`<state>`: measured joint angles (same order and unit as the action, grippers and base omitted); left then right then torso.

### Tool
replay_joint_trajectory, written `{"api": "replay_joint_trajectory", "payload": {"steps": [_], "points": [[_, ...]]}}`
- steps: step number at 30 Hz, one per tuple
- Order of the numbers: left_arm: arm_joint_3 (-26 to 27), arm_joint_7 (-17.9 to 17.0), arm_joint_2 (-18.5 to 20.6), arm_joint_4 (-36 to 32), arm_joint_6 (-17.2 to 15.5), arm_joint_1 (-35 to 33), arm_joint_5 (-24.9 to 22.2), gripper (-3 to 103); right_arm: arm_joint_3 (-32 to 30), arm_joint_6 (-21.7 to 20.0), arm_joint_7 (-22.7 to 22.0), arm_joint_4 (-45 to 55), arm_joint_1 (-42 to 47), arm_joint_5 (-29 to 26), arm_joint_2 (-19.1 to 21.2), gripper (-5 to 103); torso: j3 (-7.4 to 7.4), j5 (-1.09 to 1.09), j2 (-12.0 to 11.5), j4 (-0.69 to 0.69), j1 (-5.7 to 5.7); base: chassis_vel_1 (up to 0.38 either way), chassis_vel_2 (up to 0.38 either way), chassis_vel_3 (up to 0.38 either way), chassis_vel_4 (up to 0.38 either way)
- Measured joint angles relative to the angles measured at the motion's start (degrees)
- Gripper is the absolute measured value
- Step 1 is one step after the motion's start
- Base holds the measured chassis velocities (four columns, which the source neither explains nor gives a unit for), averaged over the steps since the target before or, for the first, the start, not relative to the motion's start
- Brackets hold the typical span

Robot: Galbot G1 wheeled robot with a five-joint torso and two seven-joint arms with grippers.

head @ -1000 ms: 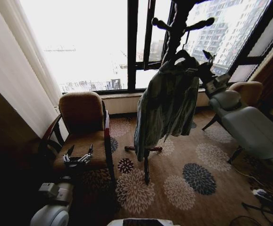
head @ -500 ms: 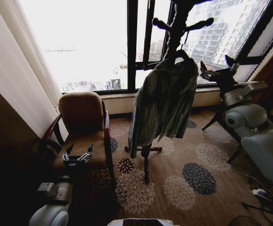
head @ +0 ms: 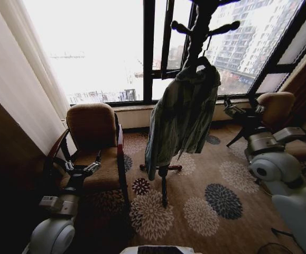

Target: Pick up the clothes from the bed and hang them on the clothes hanger.

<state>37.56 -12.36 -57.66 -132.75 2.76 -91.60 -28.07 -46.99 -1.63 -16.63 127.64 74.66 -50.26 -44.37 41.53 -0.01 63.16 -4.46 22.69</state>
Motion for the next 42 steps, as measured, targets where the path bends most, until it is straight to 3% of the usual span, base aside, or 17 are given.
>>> {"api": "replay_joint_trajectory", "payload": {"steps": [3,4,6,15,22,42], "points": [[-0.22,-0.16,1.35,0.91,-0.01,1.39,-0.77,100,-0.75,0.0,-0.01,0.79,1.79,0.48,-1.3,100,0.0,0.0,-0.01,0.01,0.01,0.0,0.0,0.0,0.0],[-0.58,-0.49,3.68,2.01,-0.1,3.46,-2.3,100,-2.05,0.06,0.09,1.83,4.38,1.32,-3.32,100,0.0,-0.01,-0.02,-0.01,0.02,0.0,0.0,0.0,0.0],[-0.84,-0.51,4.69,2.12,-0.16,4.18,-3.24,100,-3.22,0.48,0.64,2.3,6.63,2.6,-5.05,100,0.0,0.01,-0.01,-0.01,0.02,0.0,0.0,0.0,0.0],[-0.27,-0.11,3.6,3.08,0.27,3.08,-3.15,100,-5.75,2.83,3.31,4.2,12.59,7.9,-8.88,100,0.0,0.01,-0.01,0.01,0.01,0.0,0.0,0.0,0.0],[1.26,0.42,3.54,4.77,0.87,2.97,-3.53,100,-6.55,4.34,4.71,4.95,14.89,11.03,-9.75,100,0.0,0.01,-0.01,0.0,0.01,0.0,0.0,0.0,0.0],[1.33,0.47,3.44,4.78,0.87,2.82,-3.61,100,-6.42,4.36,4.74,4.91,14.63,10.99,-9.61,100,0.0,0.01,-0.01,0.0,0.01,0.0,0.0,0.0,0.0]]}}
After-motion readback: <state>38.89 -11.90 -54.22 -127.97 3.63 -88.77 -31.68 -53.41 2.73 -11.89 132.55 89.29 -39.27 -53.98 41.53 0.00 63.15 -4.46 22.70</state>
